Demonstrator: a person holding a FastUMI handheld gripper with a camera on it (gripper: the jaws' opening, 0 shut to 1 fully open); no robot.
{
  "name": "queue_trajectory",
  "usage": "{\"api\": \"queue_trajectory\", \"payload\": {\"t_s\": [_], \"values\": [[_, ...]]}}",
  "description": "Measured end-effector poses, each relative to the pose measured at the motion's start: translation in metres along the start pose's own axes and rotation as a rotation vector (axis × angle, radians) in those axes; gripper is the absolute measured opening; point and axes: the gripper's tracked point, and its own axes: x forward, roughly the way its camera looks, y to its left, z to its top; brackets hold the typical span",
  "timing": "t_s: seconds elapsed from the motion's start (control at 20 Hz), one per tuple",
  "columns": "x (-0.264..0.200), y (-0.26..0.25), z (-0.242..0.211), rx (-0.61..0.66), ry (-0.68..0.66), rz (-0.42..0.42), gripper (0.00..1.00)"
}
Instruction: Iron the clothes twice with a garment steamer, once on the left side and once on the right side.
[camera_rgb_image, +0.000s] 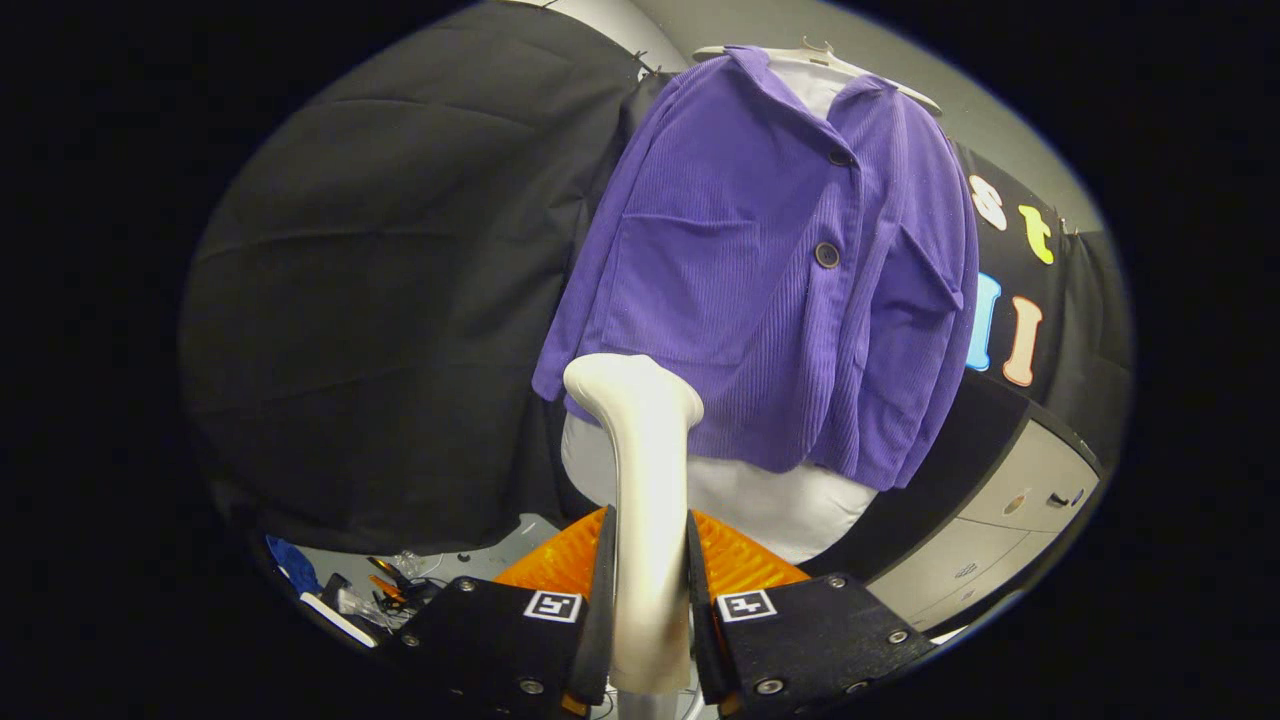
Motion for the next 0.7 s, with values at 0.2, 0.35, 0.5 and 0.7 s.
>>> {"api": "queue_trajectory", "payload": {"t_s": [0.2,0.35,0.5,0.7], "values": [[-0.021,-0.008,-0.013,0.061,0.024,0.016,0.35],[-0.06,-0.027,0.001,0.133,-0.024,0.032,0.35],[-0.1,-0.068,0.027,0.207,-0.114,0.021,0.35],[-0.155,-0.133,0.051,0.262,-0.19,-0.009,0.35]]}}
